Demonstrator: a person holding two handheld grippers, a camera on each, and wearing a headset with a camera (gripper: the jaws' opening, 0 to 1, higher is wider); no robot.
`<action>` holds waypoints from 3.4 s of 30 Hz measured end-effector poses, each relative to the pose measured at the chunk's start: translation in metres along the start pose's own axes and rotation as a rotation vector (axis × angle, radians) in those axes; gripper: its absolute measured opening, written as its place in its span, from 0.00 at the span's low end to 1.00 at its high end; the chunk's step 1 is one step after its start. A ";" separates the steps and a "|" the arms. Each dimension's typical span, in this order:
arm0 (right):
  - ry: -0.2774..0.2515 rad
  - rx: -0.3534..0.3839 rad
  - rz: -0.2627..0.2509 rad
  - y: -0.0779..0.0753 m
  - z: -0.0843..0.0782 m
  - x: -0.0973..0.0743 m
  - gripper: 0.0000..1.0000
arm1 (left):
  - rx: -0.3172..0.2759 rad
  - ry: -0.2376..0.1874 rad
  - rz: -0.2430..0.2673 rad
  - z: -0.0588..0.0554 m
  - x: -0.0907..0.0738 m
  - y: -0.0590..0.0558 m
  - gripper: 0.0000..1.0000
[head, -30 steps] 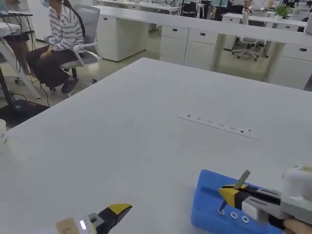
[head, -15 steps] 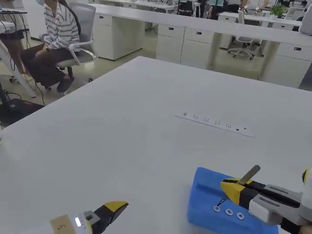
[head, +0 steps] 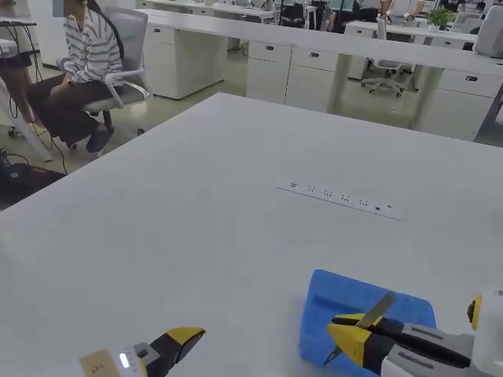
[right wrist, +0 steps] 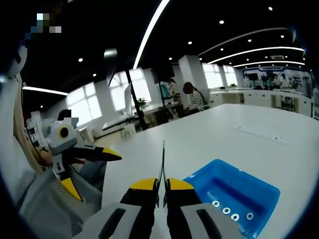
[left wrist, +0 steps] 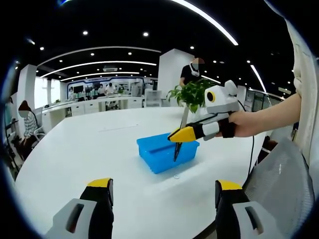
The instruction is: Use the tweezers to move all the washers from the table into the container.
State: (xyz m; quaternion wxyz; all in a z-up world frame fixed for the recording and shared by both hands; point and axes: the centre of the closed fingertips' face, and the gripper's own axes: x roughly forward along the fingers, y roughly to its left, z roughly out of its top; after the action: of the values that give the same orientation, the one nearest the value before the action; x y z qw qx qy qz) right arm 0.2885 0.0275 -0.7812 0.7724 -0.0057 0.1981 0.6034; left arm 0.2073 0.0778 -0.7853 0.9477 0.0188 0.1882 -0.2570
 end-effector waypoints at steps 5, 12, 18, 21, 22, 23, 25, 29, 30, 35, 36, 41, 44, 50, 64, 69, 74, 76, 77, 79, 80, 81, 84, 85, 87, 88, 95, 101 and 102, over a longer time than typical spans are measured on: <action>0.049 -0.004 -0.015 -0.005 -0.015 0.003 0.04 | 0.000 0.000 -0.003 0.000 0.000 0.000 0.86; 0.098 0.000 -0.049 -0.009 -0.034 0.008 0.04 | -0.002 0.006 -0.006 -0.001 0.000 0.000 0.85; 0.131 0.000 -0.092 -0.017 -0.047 0.010 0.04 | -0.002 0.005 -0.010 -0.001 0.001 -0.001 0.86; 0.125 0.010 -0.102 -0.019 -0.047 0.009 0.04 | -0.002 0.003 -0.010 -0.001 0.001 -0.001 0.85; 0.128 0.008 -0.105 -0.019 -0.048 0.010 0.04 | -0.002 0.002 -0.010 -0.001 0.001 -0.001 0.85; 0.130 0.009 -0.106 -0.019 -0.049 0.009 0.04 | -0.003 0.002 -0.010 -0.001 0.001 -0.001 0.85; 0.131 0.013 -0.105 -0.018 -0.050 0.010 0.04 | -0.010 0.004 -0.011 -0.002 0.001 -0.001 0.84; 0.128 0.019 -0.102 -0.016 -0.052 0.011 0.04 | -0.025 0.016 -0.008 -0.004 0.001 0.000 0.83; 0.120 0.021 -0.100 -0.015 -0.051 0.012 0.04 | -0.025 0.017 -0.005 -0.004 0.001 0.001 0.83; 0.152 -0.069 -0.087 -0.010 -0.052 0.016 0.04 | -0.027 0.018 0.004 -0.005 0.001 0.002 0.85; 0.159 -0.087 -0.084 -0.008 -0.052 0.017 0.04 | -0.026 0.025 0.006 -0.006 0.001 0.002 0.84; 0.208 -0.237 -0.081 -0.001 -0.056 0.018 0.04 | -0.023 0.029 -0.001 -0.007 0.001 0.001 0.84; 0.232 -0.297 -0.098 -0.002 -0.058 0.014 0.03 | -0.026 0.034 0.009 -0.008 0.000 0.003 0.83; 0.239 -0.284 -0.128 0.001 -0.058 0.016 0.03 | -0.014 0.044 0.018 -0.009 0.000 0.004 0.83; 0.255 -0.167 -0.202 -0.004 -0.059 0.010 0.03 | -0.040 -0.038 0.024 0.005 -0.005 0.006 0.83; 0.212 -0.072 -0.261 -0.010 -0.056 0.008 0.03 | -0.025 -0.042 0.005 0.007 -0.004 0.002 0.83; 0.143 0.064 -0.300 -0.018 -0.054 0.003 0.03 | -0.012 -0.035 0.003 0.006 -0.004 0.002 0.80; 0.109 0.120 -0.327 -0.022 -0.051 -0.003 0.03 | -0.015 -0.029 -0.003 0.005 -0.004 0.002 0.81; 0.086 0.132 -0.324 -0.021 -0.046 -0.004 0.03 | -0.007 -0.031 0.001 0.006 -0.004 0.002 0.81; 0.050 0.140 -0.323 -0.018 -0.034 -0.009 0.03 | -0.005 -0.036 -0.005 0.007 -0.004 0.001 0.81; 0.042 0.143 -0.320 -0.017 -0.029 -0.012 0.03 | -0.005 -0.036 -0.008 0.007 -0.004 0.000 0.81; 0.024 0.149 -0.316 -0.016 -0.024 -0.013 0.03 | -0.006 -0.036 -0.006 0.007 -0.004 0.001 0.80; -0.020 0.167 -0.309 -0.013 -0.007 -0.020 0.03 | -0.025 -0.047 -0.014 0.008 -0.004 -0.001 0.80; -0.023 0.160 -0.310 -0.012 -0.004 -0.021 0.03 | -0.022 -0.046 -0.015 0.008 -0.003 -0.002 0.80; -0.032 0.149 -0.312 -0.013 0.003 -0.022 0.03 | -0.017 -0.043 -0.022 0.008 -0.003 -0.004 0.80; -0.037 0.144 -0.313 -0.014 0.005 -0.022 0.03 | -0.018 -0.044 -0.026 0.008 -0.003 -0.005 0.80; -0.066 0.151 -0.325 -0.030 0.019 -0.019 0.03 | -0.011 -0.052 -0.053 0.010 -0.001 -0.011 0.80; -0.061 0.133 -0.328 -0.048 0.029 -0.007 0.04 | 0.001 -0.043 -0.075 0.008 0.000 -0.015 0.81; -0.052 0.137 -0.321 -0.051 0.028 -0.003 0.04 | 0.000 -0.041 -0.080 0.008 0.000 -0.016 0.81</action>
State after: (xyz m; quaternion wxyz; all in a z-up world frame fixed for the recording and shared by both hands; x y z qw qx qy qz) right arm 0.3437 0.0177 -0.7662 0.8624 0.0310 0.2150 0.4573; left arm 0.2020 0.0632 -0.7769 0.9403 0.0062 0.1693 -0.2953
